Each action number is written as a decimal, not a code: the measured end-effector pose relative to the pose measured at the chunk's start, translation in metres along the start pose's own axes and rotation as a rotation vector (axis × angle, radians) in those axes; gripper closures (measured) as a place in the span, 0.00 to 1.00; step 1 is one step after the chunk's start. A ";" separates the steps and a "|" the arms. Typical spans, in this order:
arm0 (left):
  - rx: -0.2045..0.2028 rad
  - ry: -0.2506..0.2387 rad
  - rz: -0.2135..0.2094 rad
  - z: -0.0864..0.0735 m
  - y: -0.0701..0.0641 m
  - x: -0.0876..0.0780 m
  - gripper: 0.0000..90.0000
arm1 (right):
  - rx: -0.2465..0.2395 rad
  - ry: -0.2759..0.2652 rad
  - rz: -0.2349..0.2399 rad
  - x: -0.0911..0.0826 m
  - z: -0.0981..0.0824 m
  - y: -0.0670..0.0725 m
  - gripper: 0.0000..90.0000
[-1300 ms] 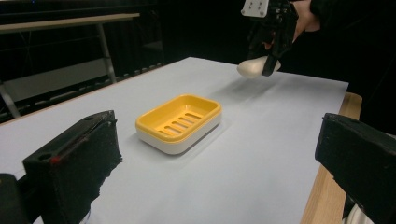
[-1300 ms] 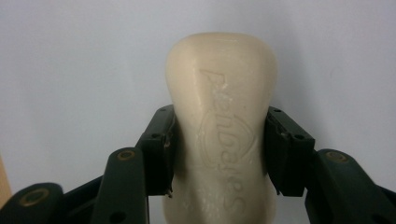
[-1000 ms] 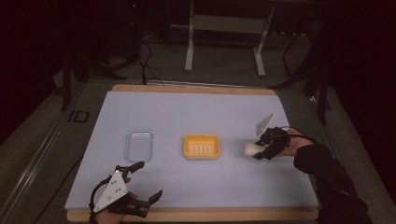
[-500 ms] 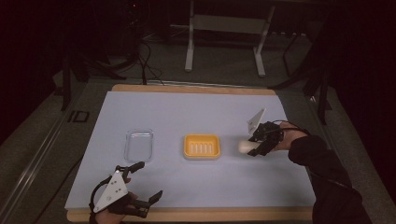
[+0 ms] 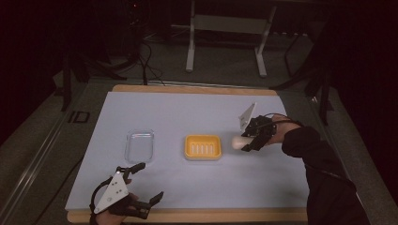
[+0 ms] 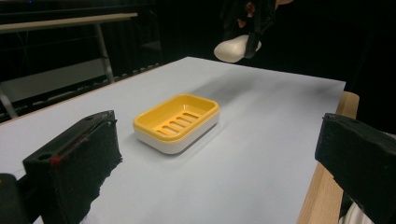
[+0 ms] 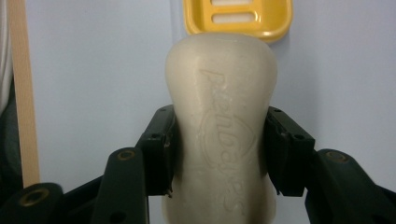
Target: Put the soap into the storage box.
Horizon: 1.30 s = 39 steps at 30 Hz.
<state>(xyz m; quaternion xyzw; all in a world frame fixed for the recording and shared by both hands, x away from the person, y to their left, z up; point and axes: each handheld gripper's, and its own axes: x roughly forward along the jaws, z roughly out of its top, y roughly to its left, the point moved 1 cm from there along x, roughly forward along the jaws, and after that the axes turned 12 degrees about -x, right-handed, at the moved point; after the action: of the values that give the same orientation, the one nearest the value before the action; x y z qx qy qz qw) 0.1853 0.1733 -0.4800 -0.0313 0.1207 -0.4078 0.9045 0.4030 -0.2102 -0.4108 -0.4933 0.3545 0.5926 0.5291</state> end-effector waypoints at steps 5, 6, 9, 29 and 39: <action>0.000 -0.001 0.000 0.000 0.000 0.000 0.00 | -0.015 -0.014 0.008 0.001 0.012 -0.007 0.55; 0.001 -0.001 -0.001 0.000 0.000 -0.001 0.00 | -0.017 -0.017 0.008 0.001 0.013 -0.007 0.55; 0.001 -0.001 -0.001 0.000 0.000 -0.001 0.00 | -0.026 -0.034 0.012 0.004 0.019 -0.009 0.55; -0.001 0.001 -0.002 -0.001 0.000 0.000 0.00 | -0.080 -0.116 0.022 0.019 0.057 -0.021 0.55; 0.001 -0.001 -0.004 0.000 0.000 0.000 0.00 | -0.091 -0.197 0.013 0.026 0.074 -0.028 0.55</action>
<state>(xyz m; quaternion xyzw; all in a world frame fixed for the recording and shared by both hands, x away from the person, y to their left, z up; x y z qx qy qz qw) 0.1847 0.1732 -0.4803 -0.0314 0.1198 -0.4098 0.9037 0.4161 -0.1280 -0.4131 -0.4538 0.2766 0.6569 0.5347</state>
